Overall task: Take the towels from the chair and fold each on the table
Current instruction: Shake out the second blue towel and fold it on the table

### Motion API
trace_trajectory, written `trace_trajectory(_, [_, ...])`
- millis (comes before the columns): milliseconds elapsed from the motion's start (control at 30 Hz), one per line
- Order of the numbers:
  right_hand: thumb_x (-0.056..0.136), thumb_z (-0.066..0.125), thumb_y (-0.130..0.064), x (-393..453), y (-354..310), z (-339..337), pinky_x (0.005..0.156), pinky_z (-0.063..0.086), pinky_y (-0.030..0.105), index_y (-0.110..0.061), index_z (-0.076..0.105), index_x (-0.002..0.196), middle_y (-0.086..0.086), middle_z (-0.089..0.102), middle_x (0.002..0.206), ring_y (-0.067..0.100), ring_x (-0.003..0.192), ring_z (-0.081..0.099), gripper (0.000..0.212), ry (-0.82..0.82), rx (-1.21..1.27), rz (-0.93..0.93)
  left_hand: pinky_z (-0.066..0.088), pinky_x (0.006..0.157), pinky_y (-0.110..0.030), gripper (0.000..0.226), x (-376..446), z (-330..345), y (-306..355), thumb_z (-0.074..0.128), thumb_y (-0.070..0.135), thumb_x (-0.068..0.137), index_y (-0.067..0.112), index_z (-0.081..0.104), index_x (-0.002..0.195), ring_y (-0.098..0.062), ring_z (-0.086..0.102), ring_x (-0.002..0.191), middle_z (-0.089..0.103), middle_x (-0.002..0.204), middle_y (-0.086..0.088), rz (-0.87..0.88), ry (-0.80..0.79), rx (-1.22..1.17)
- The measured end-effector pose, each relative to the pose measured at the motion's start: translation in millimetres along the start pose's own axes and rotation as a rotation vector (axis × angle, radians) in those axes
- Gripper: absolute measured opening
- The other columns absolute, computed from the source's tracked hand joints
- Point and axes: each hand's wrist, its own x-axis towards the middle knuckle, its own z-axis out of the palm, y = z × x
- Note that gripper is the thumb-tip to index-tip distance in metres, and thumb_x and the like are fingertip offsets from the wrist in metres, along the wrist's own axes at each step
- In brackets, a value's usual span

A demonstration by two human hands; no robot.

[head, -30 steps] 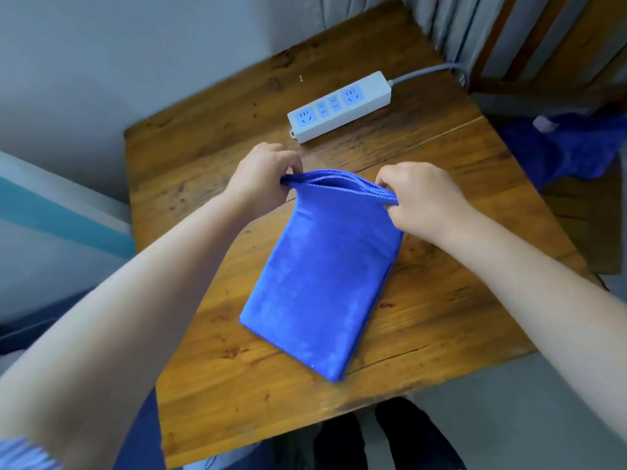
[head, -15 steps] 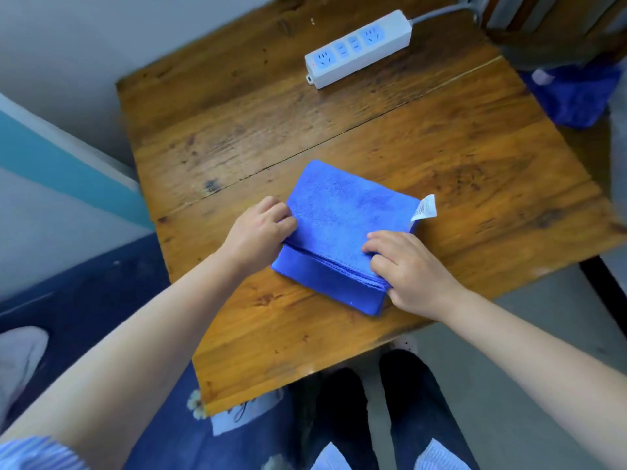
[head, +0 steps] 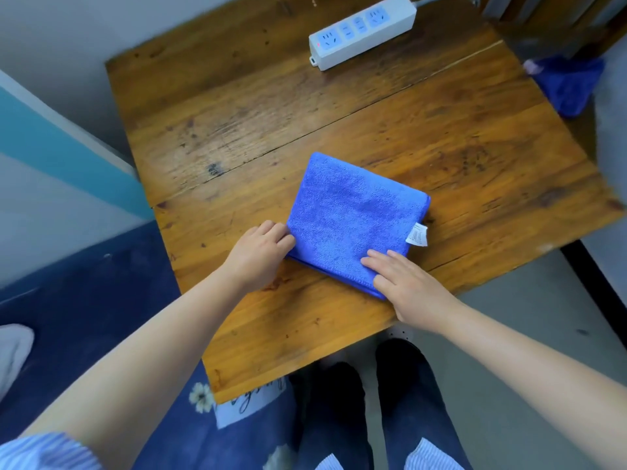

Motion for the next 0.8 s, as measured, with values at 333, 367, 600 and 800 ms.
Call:
trace_trajectory(333, [0.067, 0.026, -0.004, 81.1, 8.0, -41.6, 0.077, 0.05, 0.059, 0.006, 0.062, 0.075, 0.028, 0.067, 0.1, 0.047, 0.098, 0.063, 0.038, 0.174, -0.004, 0.245, 0.039, 0.055, -0.029, 0.027, 6.8, 0.0, 42.4, 0.041, 0.033, 0.072, 0.012, 0.053, 0.085, -0.025, 0.047, 0.075, 0.065, 0.079, -0.009, -0.469, 0.203, 0.016])
trace_trajectory(367, [0.069, 0.025, -0.006, 95.8, 10.6, -43.2, 0.088, 0.044, 0.06, 0.008, 0.063, 0.086, 0.029, 0.062, 0.114, 0.049, 0.11, 0.056, 0.044, 0.111, 0.012, 0.274, 0.033, 0.061, -0.031, 0.031, 8.0, 4.9, 47.0, 0.041, 0.037, 0.072, 0.014, 0.05, 0.09, -0.023, 0.042, 0.079, 0.066, 0.084, -0.008, -0.501, 0.204, 0.061])
trace_trajectory(600, [0.089, 0.013, -0.042, 140.0, 41.6, -44.2, 0.117, 0.011, 0.042, -0.016, 0.025, 0.145, 0.005, 0.012, 0.156, 0.029, 0.145, 0.01, 0.063, -0.308, -0.155, 0.003, 0.025, 0.066, -0.031, 0.058, 8.4, 23.5, 67.7, 0.034, 0.045, 0.074, 0.011, 0.074, 0.1, -0.022, 0.04, 0.089, 0.072, 0.094, -0.007, -0.677, 0.007, 0.025])
trace_trajectory(800, [0.093, 0.001, -0.055, 123.6, 69.4, -31.0, 0.1, 0.034, 0.053, -0.002, 0.049, 0.131, 0.015, 0.043, 0.141, 0.041, 0.129, 0.038, 0.081, -0.367, -0.095, 0.003, 0.025, 0.067, -0.032, 0.056, 9.1, 23.2, 68.9, 0.035, 0.045, 0.074, 0.012, 0.068, 0.106, -0.021, 0.041, 0.09, 0.068, 0.101, -0.008, -0.729, 0.012, -0.049])
